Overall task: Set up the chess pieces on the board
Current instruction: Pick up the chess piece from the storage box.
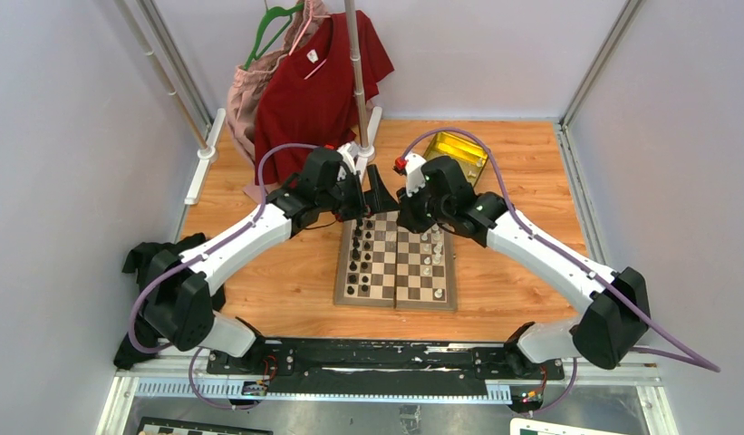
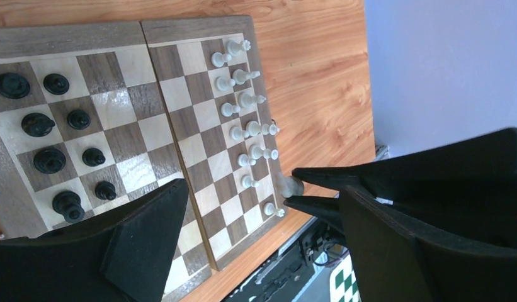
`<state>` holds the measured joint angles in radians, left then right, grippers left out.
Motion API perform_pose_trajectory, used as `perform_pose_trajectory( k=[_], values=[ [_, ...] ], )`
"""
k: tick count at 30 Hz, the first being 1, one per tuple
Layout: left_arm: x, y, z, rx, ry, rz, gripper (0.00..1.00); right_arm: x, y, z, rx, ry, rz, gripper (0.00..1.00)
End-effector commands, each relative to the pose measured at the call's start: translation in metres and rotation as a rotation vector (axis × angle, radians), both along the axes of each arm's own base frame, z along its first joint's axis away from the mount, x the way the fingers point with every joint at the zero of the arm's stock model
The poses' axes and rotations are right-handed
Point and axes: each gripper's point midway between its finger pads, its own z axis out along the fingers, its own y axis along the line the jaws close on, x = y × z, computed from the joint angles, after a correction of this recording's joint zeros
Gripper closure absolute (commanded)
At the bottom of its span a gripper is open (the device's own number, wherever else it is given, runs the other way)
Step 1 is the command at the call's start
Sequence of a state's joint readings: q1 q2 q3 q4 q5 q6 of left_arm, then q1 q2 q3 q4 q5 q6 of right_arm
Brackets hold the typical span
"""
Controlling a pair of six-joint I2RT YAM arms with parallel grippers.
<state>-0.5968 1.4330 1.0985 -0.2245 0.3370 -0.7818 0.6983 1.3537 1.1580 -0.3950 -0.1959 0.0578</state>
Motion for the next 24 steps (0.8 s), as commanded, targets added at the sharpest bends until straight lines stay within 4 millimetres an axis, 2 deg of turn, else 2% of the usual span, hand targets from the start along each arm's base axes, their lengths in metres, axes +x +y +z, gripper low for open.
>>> perform_pose_trajectory(
  k=[1, 7, 16, 22, 24],
  values=[
    [0.006, -0.005, 0.004, -0.045, 0.056, 0.049, 0.06, 0.008, -0.004, 0.020, 0.010, -0.138, -0.037, 1.00],
    [0.004, -0.009, -0.002, -0.069, 0.155, 0.088, 0.09, 0.012, -0.007, 0.027, 0.032, -0.212, -0.068, 1.00],
    [0.007, -0.020, 0.008, -0.143, 0.252, 0.123, 0.15, 0.015, -0.002, 0.017, 0.032, -0.211, -0.059, 1.00],
    [0.010, -0.027, 0.017, -0.176, 0.286, 0.128, 0.27, 0.016, 0.001, 0.016, 0.030, -0.225, -0.051, 1.00],
    [0.010, -0.027, 0.018, -0.180, 0.293, 0.131, 0.35, 0.017, 0.002, 0.014, 0.025, -0.225, -0.049, 1.00]
  ],
)
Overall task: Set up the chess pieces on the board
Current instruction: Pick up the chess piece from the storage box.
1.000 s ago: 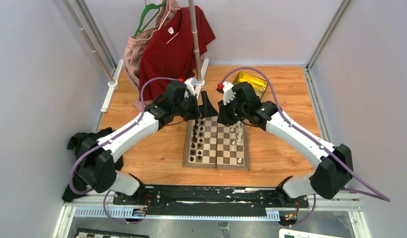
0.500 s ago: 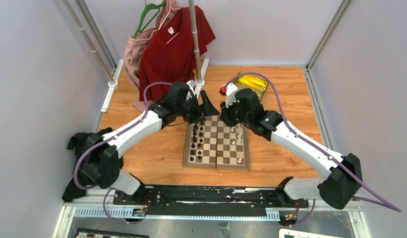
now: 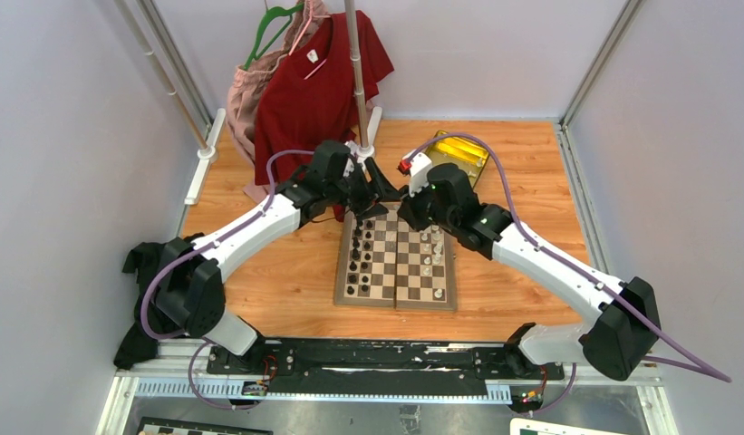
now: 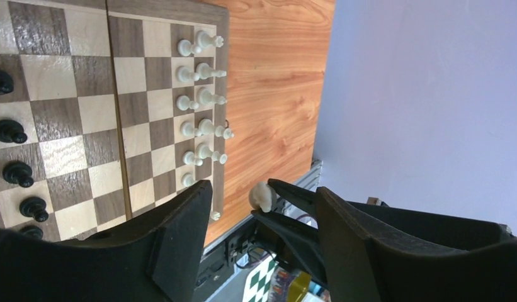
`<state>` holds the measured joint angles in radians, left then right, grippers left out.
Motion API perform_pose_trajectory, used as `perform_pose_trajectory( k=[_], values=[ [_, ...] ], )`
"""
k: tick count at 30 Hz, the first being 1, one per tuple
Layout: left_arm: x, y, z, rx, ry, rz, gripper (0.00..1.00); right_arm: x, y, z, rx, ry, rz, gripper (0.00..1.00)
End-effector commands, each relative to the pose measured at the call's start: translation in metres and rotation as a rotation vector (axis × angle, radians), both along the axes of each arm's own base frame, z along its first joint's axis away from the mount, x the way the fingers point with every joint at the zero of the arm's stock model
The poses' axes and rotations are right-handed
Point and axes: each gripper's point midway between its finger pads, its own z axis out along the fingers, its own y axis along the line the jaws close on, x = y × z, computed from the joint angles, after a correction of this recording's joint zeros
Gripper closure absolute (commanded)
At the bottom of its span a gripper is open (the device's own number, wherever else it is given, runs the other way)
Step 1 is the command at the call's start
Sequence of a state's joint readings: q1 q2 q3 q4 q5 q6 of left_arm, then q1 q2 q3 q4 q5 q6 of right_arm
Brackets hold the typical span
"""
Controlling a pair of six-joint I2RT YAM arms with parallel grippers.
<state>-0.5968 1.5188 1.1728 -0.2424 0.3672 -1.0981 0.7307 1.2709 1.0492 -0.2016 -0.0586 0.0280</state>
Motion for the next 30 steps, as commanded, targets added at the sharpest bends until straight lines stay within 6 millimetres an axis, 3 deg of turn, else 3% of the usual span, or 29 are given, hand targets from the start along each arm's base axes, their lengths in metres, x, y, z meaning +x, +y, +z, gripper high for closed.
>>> perform_pose_trajectory(
  k=[1, 7, 13, 30],
  values=[
    [0.001, -0.006, 0.012, -0.040, 0.030, 0.001, 0.39, 0.002, 0.006, -0.003, -0.011, -0.030, 0.015, 1.00],
    [-0.002, -0.005, 0.004, -0.036, 0.059, 0.007, 0.44, 0.003, 0.008, -0.003, -0.003, -0.040, 0.015, 1.00],
    [-0.002, -0.006, 0.002, -0.051, 0.071, 0.013, 0.55, 0.003, 0.007, -0.003, -0.004, -0.052, 0.006, 1.00],
    [-0.006, -0.011, -0.010, -0.052, 0.097, -0.002, 0.62, 0.002, 0.015, 0.001, -0.013, -0.086, 0.031, 1.00]
  ],
)
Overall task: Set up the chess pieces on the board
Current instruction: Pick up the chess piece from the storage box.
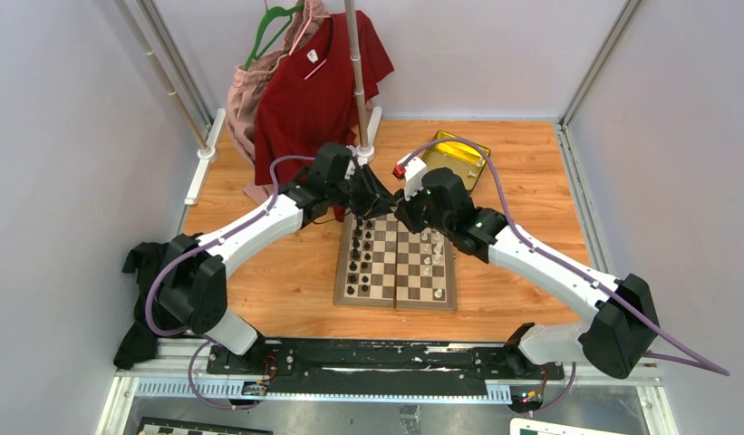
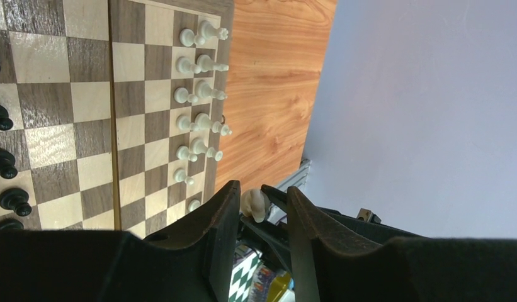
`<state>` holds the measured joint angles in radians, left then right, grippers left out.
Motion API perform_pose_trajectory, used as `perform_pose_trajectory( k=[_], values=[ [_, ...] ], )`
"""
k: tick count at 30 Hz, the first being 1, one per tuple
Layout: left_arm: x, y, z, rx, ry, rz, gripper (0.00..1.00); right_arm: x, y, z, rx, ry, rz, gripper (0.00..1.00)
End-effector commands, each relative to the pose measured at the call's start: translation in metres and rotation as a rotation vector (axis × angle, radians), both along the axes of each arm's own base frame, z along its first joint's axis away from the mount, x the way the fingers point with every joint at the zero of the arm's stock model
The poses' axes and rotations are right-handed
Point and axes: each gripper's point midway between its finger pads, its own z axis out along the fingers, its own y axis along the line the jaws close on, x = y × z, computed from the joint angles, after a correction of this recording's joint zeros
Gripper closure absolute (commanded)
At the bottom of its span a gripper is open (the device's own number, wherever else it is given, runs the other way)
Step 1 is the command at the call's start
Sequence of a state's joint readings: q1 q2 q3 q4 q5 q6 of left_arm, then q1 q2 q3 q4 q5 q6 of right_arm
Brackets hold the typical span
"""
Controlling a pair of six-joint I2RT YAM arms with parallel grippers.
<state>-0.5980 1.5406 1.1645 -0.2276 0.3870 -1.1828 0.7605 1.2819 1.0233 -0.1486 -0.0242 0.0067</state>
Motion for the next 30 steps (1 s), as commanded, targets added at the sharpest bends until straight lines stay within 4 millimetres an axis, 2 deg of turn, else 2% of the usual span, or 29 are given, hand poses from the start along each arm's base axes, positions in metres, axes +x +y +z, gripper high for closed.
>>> perform_pose_trajectory(
  k=[1, 8, 13, 16, 22, 30],
  values=[
    [-0.006, -0.006, -0.005, -0.017, 0.018, -0.026, 0.63, 0.001, 0.009, 0.006, -0.001, -0.048, 0.022, 1.00],
    [-0.006, -0.008, -0.001, -0.035, 0.010, -0.027, 0.74, -0.001, 0.009, 0.002, -0.008, -0.045, 0.025, 1.00],
    [-0.010, -0.010, 0.001, -0.042, 0.009, -0.037, 0.77, -0.001, 0.008, 0.000, -0.012, -0.046, 0.025, 1.00],
    [-0.012, -0.009, 0.002, -0.040, 0.008, -0.037, 0.77, 0.003, 0.002, 0.000, -0.024, -0.059, -0.011, 1.00],
    [-0.015, -0.005, 0.001, -0.018, 0.001, -0.036, 0.67, 0.005, -0.002, 0.006, -0.019, -0.074, -0.036, 1.00],
    [-0.016, -0.003, -0.001, 0.003, -0.010, -0.043, 0.68, 0.007, -0.002, 0.008, -0.021, -0.080, -0.046, 1.00]
  ],
)
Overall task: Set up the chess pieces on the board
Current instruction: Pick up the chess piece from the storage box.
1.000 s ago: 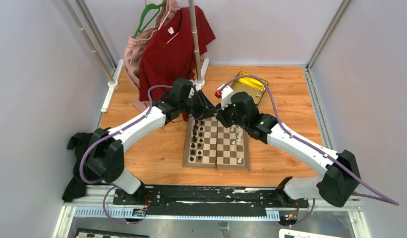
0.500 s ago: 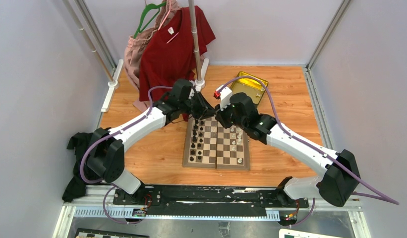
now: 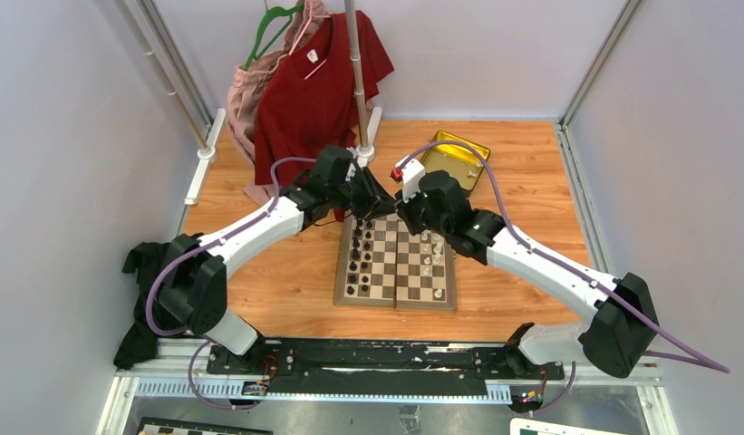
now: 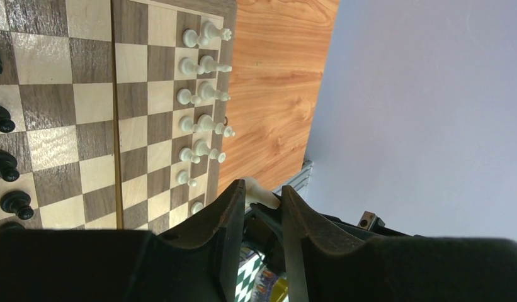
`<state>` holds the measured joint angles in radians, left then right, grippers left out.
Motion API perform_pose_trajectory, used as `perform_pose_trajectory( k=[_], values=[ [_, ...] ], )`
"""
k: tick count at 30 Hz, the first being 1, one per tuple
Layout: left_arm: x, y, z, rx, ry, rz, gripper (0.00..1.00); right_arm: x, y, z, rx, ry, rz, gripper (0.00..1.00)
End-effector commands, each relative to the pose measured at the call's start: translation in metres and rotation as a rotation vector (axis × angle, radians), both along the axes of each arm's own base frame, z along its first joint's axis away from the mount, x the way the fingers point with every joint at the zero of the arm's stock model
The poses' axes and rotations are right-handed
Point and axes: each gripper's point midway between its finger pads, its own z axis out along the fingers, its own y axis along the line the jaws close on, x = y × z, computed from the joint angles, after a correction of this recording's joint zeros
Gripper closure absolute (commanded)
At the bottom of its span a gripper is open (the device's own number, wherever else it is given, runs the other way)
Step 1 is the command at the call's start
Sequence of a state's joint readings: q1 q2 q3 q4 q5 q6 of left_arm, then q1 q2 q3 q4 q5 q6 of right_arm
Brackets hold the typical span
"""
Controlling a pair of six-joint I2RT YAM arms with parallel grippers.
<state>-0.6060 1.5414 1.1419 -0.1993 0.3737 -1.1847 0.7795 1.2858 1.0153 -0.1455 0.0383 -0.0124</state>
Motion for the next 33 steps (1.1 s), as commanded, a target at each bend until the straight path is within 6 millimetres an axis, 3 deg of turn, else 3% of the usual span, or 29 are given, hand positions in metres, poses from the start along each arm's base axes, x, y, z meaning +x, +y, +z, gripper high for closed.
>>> perform_pose_trajectory(
  k=[1, 5, 9, 20, 33],
  values=[
    [-0.016, -0.002, 0.004, -0.001, -0.003, -0.052, 0.70, 0.005, 0.002, 0.012, 0.019, -0.055, -0.016, 1.00],
    [-0.016, -0.005, 0.003, -0.010, -0.004, -0.060, 0.81, 0.005, 0.004, 0.012, 0.021, -0.049, -0.013, 1.00],
    [-0.016, -0.008, 0.002, -0.020, -0.002, -0.072, 0.83, 0.004, 0.005, 0.013, 0.026, -0.050, -0.009, 1.00],
    [-0.018, -0.009, 0.001, -0.021, -0.003, -0.083, 1.00, 0.003, 0.008, 0.019, 0.027, -0.063, 0.001, 1.00],
    [-0.011, 0.012, -0.007, 0.168, -0.106, -0.099, 1.00, -0.015, -0.009, 0.037, 0.044, -0.068, -0.015, 0.98]
  ],
)
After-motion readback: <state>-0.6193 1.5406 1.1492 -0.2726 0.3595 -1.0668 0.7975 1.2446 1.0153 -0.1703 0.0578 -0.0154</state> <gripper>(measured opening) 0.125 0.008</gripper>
